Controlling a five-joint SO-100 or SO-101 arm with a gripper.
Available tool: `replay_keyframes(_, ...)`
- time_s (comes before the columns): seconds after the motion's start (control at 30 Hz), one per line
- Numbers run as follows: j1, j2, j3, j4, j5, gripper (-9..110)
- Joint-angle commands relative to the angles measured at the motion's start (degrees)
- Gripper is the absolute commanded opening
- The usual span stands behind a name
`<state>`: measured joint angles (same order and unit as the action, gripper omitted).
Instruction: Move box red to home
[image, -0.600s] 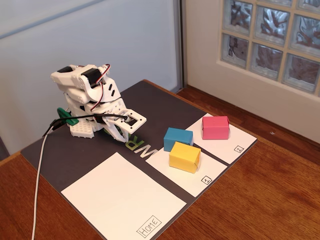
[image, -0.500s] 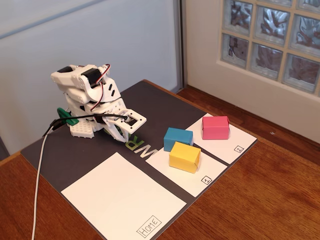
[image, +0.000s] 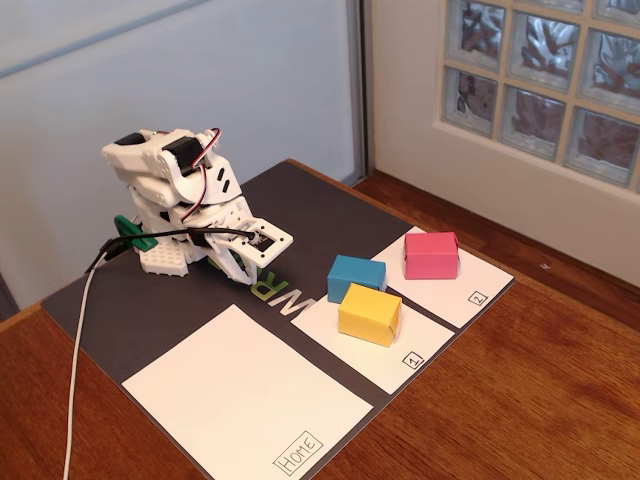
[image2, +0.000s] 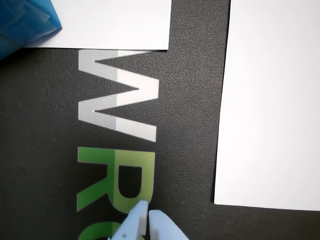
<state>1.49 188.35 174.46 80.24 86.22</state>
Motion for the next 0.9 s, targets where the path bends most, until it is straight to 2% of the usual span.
replay_keyframes(0.0,-0.3,3.0,-0.4,3.4,0.4,0)
replay_keyframes(0.6,-1.0,3.0,-0.4,3.4,0.4,0)
replay_keyframes(0.73,3.3,3.0,-0.4,2.9,-3.3,0)
replay_keyframes(0.87,-0.3,2.6,-3.8,3.9,-2.1,0)
